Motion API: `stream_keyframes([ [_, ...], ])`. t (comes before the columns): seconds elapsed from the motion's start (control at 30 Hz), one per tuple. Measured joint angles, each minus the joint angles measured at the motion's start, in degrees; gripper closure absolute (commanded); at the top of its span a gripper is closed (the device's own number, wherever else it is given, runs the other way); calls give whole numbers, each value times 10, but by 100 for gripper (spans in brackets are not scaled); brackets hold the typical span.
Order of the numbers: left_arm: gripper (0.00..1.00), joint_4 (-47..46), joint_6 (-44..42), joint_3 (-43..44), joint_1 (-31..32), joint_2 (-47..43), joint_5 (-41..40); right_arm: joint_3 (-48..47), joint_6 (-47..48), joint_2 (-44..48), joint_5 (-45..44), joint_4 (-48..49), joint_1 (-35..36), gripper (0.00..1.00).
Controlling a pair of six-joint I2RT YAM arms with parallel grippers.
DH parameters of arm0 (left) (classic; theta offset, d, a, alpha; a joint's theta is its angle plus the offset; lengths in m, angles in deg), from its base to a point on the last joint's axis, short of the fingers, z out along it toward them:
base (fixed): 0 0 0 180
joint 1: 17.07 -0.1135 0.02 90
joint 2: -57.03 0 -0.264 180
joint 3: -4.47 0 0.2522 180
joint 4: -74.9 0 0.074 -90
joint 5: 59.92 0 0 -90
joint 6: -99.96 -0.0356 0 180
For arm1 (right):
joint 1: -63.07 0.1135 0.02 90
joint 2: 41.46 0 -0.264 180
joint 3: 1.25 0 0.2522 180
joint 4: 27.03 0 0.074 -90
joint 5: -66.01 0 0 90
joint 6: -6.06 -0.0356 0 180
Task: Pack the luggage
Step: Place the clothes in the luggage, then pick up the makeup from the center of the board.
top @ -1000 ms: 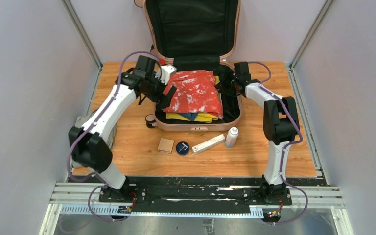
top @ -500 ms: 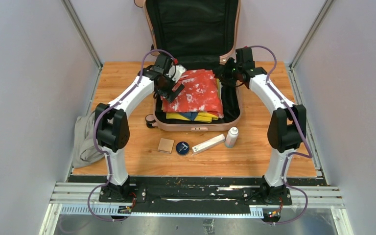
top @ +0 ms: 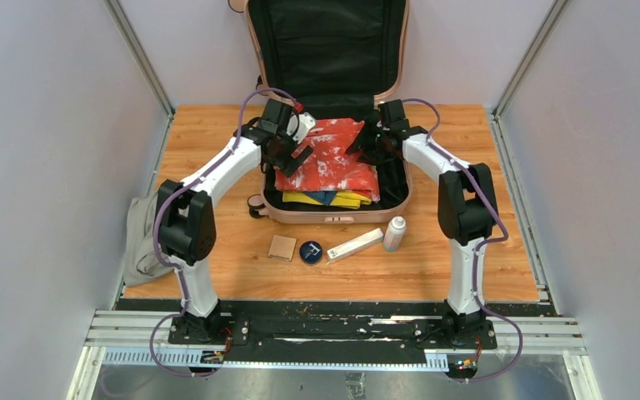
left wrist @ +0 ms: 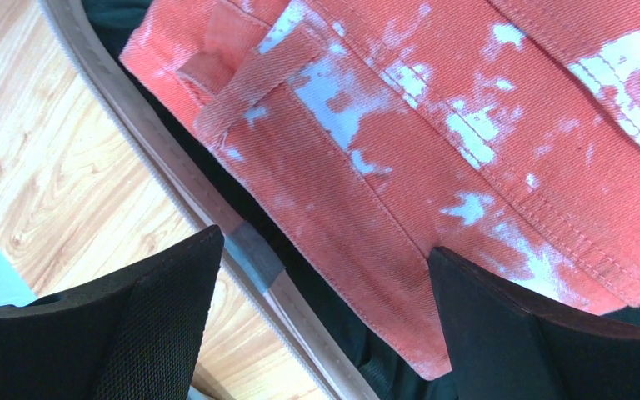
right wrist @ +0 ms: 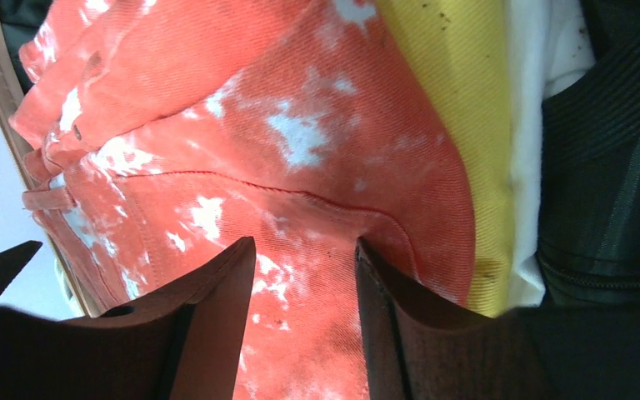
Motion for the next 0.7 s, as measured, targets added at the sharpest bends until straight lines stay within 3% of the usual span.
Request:
stream_keyframes([
  [0.13,0,0,-3,-5,0,-20,-1,-27,13,6,-1,-27,6,19],
  [0.27,0,18,-8,-4,-6,-52,4,-47,46,49,-22,-82,9,6],
  [0.43,0,54,-21,-5,-17,-133,6,5,97,231,-116,-139,17,2],
  [0.57,0,65,-18,-5,-42,-237,11,121,129,440,-204,-160,52,2],
  [0.7,0,71,-7,-19,-84,-326,19,240,143,581,-268,-188,110,2],
])
